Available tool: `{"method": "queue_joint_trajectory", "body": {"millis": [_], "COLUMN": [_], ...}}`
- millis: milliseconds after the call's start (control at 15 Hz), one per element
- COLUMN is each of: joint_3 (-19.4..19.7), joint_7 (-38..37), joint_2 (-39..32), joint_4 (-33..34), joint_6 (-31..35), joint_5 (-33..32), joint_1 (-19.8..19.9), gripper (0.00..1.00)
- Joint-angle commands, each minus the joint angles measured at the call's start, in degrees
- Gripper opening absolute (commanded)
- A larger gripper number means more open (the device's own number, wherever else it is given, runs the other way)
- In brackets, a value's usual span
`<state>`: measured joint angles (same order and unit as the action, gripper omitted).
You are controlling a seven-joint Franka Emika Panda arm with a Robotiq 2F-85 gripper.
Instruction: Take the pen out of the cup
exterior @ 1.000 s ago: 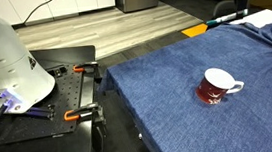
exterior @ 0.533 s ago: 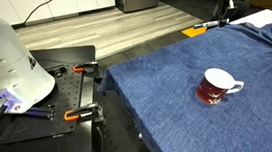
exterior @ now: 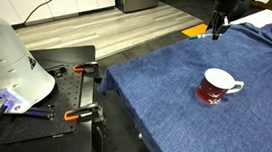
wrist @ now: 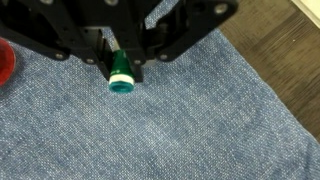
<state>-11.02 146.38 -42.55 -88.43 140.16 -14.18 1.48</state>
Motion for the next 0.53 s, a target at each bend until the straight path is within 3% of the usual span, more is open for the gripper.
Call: {"method": "queue_joint_trajectory", "body": {"millis": [0, 333, 400, 467], "joint_3": [-0.28, -0.65, -0.58, -1.89], "joint_7": [3.57, 5.01, 4.87, 4.17], "joint_2": [-3.35, -7.08, -7.67, -8.14], "joint_4": [3.42, 5.62, 6.18, 6.24], "joint_6": [-0.3, -0.03, -0.54, -0.58], "joint_5": [2.39, 2.98, 2.93, 1.57], "joint_1": [0.53, 0.35, 0.17, 1.17], "gripper": [0.06, 0.06, 0.48, 0.49]}}
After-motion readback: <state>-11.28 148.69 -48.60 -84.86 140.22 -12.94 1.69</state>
